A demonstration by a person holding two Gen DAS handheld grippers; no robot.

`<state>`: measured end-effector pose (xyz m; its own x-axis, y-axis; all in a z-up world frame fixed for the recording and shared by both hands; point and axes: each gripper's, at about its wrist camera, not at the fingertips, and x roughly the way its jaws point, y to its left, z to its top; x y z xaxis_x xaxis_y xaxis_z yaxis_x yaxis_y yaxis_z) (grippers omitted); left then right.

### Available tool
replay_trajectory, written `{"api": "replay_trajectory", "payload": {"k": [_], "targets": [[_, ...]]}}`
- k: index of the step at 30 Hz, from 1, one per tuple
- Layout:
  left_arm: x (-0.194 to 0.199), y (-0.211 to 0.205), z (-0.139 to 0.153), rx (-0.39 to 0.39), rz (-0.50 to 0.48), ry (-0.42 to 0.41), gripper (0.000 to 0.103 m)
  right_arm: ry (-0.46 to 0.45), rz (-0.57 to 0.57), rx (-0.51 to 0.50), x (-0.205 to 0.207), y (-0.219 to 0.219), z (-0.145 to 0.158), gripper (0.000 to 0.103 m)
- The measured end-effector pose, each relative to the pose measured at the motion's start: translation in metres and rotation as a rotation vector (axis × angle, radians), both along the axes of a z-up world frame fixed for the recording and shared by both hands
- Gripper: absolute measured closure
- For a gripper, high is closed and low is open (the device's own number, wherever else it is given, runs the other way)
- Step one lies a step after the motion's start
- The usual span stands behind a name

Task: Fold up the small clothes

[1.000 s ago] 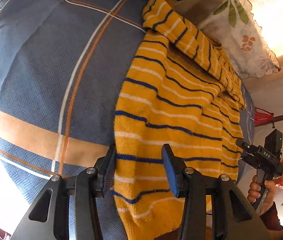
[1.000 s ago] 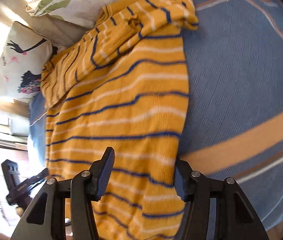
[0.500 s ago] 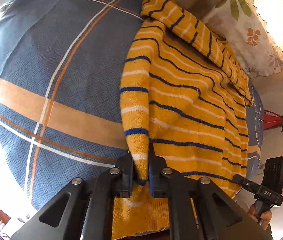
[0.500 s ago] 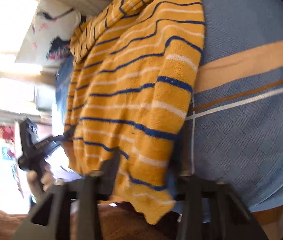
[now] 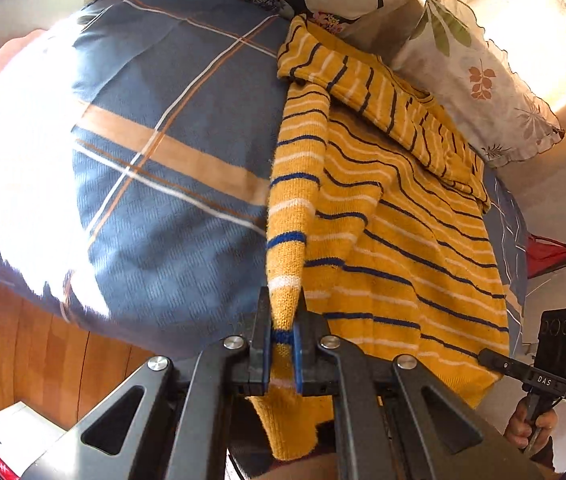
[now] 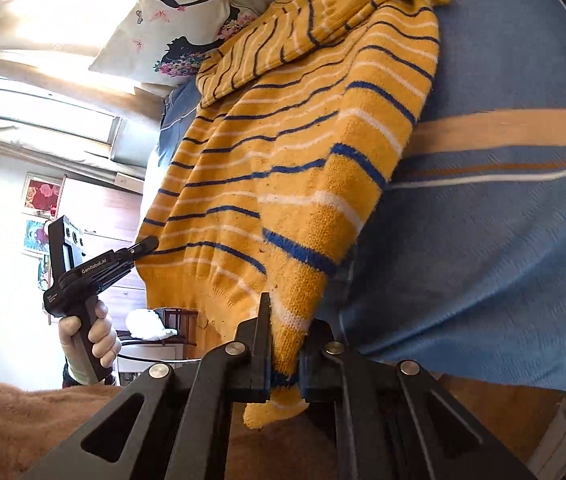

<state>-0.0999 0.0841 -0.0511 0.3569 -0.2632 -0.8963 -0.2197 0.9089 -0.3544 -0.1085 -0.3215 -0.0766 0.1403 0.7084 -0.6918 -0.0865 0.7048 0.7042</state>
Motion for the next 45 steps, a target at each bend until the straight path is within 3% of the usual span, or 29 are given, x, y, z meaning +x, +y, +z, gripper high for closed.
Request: {"api": "replay_trajectory", "payload": {"k": [5,8,12,14,16,20,21,22,24,31,36,40,45], "targets": [[-0.005,0.005,-0.021,0.007,0.048,0.057,0.095,0.046,-0.053,-0.086,-0.009,-0.021,-0.026,0.092],[-0.008,0.003,-0.029,0.06,0.044,0.086,0.095,0.062,-0.043,-0.101,-0.011,-0.014,-0.038,0.088],[-0.012,0.003,-0.03,0.031,0.045,0.068,0.094,0.062,-0.001,-0.107,-0.019,-0.005,-0.045,0.057],[-0.012,0.005,-0.032,0.003,0.054,0.062,0.086,0.073,0.027,-0.123,-0.018,0.004,-0.05,0.051],[-0.011,0.004,-0.037,-0.009,0.059,0.064,0.071,0.083,0.045,-0.141,-0.017,0.007,-0.056,0.051],[-0.008,-0.002,-0.043,-0.023,0.046,0.07,0.065,0.071,0.078,-0.148,-0.016,0.011,-0.056,0.052],[-0.006,-0.005,-0.043,-0.016,0.041,0.074,0.066,0.061,0.095,-0.151,-0.015,0.016,-0.052,0.063],[-0.005,-0.007,-0.043,-0.009,0.03,0.081,0.074,0.049,0.12,-0.154,-0.014,0.019,-0.049,0.082],[-0.006,-0.01,-0.039,-0.011,0.013,0.091,0.095,0.028,0.179,-0.176,-0.013,0.031,-0.039,0.088],[0.0,-0.006,0.012,-0.051,0.042,0.003,0.095,-0.149,0.281,-0.247,-0.003,0.043,0.02,0.091],[0.041,0.004,0.048,-0.111,0.074,-0.067,0.095,-0.268,0.203,-0.171,0.041,0.034,0.068,0.091],[0.104,0.008,0.066,-0.118,0.068,-0.123,0.095,-0.319,0.067,-0.097,0.103,0.033,0.091,0.091],[0.198,0.004,0.069,-0.097,0.011,-0.179,0.095,-0.334,-0.118,-0.121,0.19,0.026,0.096,0.091]]}}
